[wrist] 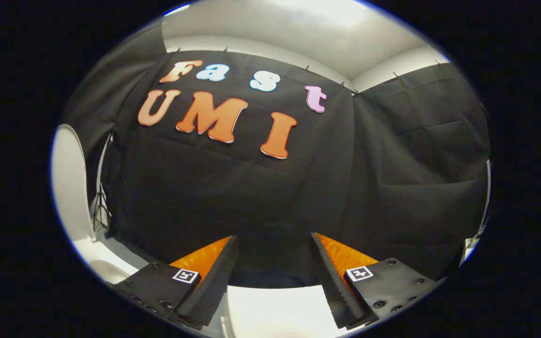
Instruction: Open the toilet lid.
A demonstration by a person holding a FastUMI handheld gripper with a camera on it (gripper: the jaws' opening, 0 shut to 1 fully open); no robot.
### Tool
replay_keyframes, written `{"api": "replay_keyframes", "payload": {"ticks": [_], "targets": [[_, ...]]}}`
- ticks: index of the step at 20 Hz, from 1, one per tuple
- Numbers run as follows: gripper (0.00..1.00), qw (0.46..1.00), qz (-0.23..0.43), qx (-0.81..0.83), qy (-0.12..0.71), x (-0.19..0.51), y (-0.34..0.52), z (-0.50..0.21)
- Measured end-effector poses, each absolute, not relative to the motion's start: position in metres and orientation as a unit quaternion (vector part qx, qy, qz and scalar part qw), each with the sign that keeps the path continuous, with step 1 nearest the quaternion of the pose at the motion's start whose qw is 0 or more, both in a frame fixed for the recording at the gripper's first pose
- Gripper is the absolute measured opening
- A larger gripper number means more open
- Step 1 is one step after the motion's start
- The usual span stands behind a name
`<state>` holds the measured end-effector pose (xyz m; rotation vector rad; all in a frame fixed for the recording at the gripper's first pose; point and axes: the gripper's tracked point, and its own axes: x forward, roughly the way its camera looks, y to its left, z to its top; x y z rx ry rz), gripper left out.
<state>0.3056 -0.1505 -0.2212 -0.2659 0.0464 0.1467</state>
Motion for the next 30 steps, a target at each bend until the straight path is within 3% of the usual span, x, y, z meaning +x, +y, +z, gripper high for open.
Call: {"api": "replay_keyframes", "payload": {"ticks": [6, 11, 16, 24, 30], "targets": [[0.98, 0.99, 0.089, -0.012, 0.108, 0.308, -0.175, -0.303], [0.99, 0.992, 0.102, 0.007, 0.068, 0.3, -0.167, -0.276], [0.99, 0.991, 0.093, 0.006, 0.099, 0.31, -0.17, -0.295], [0.98, 0.995, 0.083, 0.039, 0.029, 0.3, -0.088, -0.189], [0.98, 0.994, 0.107, 0.009, 0.021, 0.223, -0.01, -0.161]]}}
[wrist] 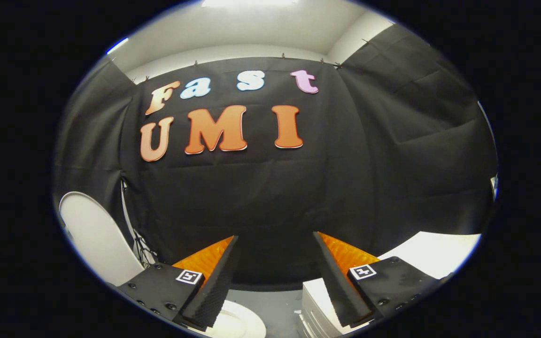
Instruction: Open the toilet lid.
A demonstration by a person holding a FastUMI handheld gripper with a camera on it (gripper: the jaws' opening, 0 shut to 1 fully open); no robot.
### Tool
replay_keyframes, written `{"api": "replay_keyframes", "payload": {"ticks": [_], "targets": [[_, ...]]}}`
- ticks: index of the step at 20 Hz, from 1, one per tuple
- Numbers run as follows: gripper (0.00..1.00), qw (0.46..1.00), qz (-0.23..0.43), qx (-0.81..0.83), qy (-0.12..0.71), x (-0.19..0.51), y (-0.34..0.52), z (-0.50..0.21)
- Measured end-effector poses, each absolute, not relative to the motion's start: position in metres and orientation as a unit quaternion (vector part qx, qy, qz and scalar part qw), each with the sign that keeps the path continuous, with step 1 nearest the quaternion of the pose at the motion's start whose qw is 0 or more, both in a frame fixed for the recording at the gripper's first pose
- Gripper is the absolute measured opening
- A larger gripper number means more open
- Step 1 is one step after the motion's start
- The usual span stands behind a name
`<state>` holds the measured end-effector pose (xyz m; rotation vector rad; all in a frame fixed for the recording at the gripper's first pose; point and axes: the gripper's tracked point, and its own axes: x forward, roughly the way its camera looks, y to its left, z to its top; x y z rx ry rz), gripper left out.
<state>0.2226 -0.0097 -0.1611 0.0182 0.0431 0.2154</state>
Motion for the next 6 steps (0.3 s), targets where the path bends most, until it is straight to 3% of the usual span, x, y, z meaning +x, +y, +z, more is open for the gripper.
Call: {"api": "replay_keyframes", "payload": {"ticks": [6], "targets": [[0.98, 0.99, 0.132, -0.018, 0.036, 0.154, 0.028, -0.127]]}}
